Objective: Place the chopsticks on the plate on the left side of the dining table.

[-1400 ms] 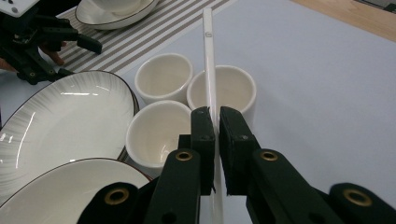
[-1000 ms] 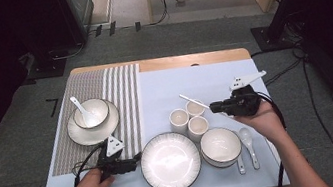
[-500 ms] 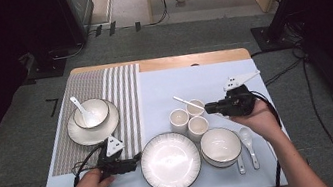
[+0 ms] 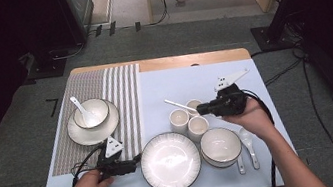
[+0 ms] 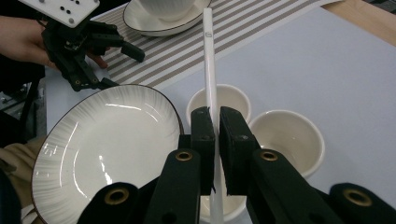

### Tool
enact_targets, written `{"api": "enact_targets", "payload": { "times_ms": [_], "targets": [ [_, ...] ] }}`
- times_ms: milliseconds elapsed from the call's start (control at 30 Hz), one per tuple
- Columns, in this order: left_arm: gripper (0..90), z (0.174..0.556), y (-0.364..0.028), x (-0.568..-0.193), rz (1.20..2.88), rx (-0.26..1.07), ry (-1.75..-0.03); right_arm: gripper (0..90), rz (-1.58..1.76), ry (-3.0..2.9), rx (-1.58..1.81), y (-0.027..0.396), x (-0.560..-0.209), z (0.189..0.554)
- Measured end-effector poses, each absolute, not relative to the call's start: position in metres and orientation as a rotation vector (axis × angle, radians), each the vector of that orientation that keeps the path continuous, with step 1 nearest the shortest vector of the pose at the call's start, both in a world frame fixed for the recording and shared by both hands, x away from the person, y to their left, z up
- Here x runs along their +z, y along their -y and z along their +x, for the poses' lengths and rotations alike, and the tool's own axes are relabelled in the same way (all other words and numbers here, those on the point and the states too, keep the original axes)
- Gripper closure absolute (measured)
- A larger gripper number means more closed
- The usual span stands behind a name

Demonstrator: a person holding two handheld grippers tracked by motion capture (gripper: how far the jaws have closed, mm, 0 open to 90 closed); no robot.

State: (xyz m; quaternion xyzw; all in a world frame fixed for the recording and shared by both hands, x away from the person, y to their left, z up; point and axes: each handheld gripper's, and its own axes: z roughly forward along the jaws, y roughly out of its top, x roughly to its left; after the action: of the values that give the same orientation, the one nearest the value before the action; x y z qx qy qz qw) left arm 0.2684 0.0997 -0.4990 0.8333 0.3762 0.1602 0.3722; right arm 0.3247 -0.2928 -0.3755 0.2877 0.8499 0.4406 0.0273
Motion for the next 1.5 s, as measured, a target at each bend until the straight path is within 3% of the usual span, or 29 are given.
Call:
{"api": "enact_targets", "payload": {
  "times_ms": [1500],
  "targets": [
    [17.2,0.268,-0.099,-0.499,2.140,0.421,-0.961,85.2,0.807,-2.688,1.348,0.237,-0.356,0.338]
  ]
}}
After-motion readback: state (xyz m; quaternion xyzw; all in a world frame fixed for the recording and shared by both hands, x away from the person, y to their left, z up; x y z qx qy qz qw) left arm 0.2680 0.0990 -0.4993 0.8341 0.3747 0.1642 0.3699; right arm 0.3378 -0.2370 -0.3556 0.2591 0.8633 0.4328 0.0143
